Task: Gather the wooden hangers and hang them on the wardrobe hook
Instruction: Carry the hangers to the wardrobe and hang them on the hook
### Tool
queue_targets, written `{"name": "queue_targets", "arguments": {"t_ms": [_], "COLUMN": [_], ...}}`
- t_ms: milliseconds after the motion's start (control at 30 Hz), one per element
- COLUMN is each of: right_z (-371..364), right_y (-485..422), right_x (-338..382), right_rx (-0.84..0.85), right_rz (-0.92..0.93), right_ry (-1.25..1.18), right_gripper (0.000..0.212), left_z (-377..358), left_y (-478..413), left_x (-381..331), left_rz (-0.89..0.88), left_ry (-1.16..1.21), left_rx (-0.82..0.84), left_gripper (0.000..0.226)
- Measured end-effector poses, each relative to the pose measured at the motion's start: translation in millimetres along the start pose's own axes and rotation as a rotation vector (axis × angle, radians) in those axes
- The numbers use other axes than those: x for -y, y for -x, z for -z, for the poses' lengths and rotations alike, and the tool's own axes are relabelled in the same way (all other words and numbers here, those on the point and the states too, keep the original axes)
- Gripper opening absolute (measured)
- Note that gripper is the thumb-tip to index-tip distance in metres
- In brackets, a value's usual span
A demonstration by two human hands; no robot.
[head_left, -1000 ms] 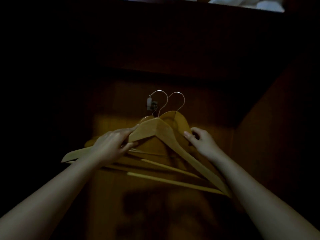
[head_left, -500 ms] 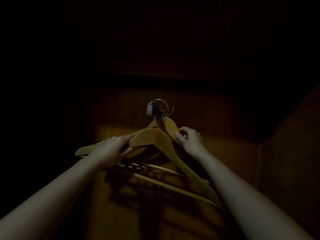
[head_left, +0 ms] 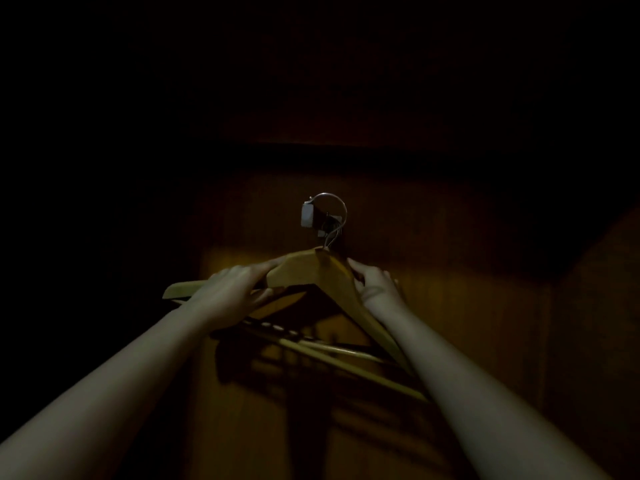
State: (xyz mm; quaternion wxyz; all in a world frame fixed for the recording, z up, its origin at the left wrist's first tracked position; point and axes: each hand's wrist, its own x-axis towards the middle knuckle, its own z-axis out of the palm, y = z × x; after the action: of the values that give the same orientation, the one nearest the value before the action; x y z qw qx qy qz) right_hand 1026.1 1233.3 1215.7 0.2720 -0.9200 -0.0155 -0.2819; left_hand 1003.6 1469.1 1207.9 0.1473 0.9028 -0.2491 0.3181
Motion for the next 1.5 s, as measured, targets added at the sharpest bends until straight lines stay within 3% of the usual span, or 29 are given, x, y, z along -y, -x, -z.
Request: {"name": "queue_targets", "arguments": {"t_ms": [200,267,400,500,633,700,867,1000,1200,1500], "right_z": [11,15,23,27,33,34,23,26,27,22], "right_y": [13,25,59,91,119,126,127,115,77,21], "right_x": [12,15,26,37,44,43,38,31,19,27], "right_rx": [-0.01,-0.034,-0.1,-0.057,-0.158,-0.225,-0.335,-0.377,-0.253,-0.13], "right_rz": [-0.034,0.007,0.192,0.35,0.39,0.434,0.591,0.564,0.448,0.39], "right_ry": [0.288,0.286,-0.159,-0.404,-0.627,-0.536,-0.016,-0.014,-0.056,0.033], "right_gripper": [0.043,0.045,0.04,0.037,0.047,0.057,0.074,0.072,0.069,0.062], "left_z": [2,5,16,25,37,41,40,31,12,-16], "left_y": [13,20,36,42,44,44,37,28,0,-45], "left_x": [4,5,3,-2,-9,-12,-20,-25,-30,-10], "left_rz": [0.017,0.014,0.011,-0.013,-0.036,-0.034,-0.048,-0.084,-0.152,0.013], "left_ry": [-0.033,-0.059,-0.059,-0.026,0.003,0.013,0.014,0.05,0.066,0.016], "left_rx": [-0.007,-0.005,0.008,0.015,0.042,0.06,0.091,0.046,0.031,0.092], "left_gripper": [0.057,0.058,0.058,0.056,0.055,0.055,0.057,0.068,0.055,0.052]}}
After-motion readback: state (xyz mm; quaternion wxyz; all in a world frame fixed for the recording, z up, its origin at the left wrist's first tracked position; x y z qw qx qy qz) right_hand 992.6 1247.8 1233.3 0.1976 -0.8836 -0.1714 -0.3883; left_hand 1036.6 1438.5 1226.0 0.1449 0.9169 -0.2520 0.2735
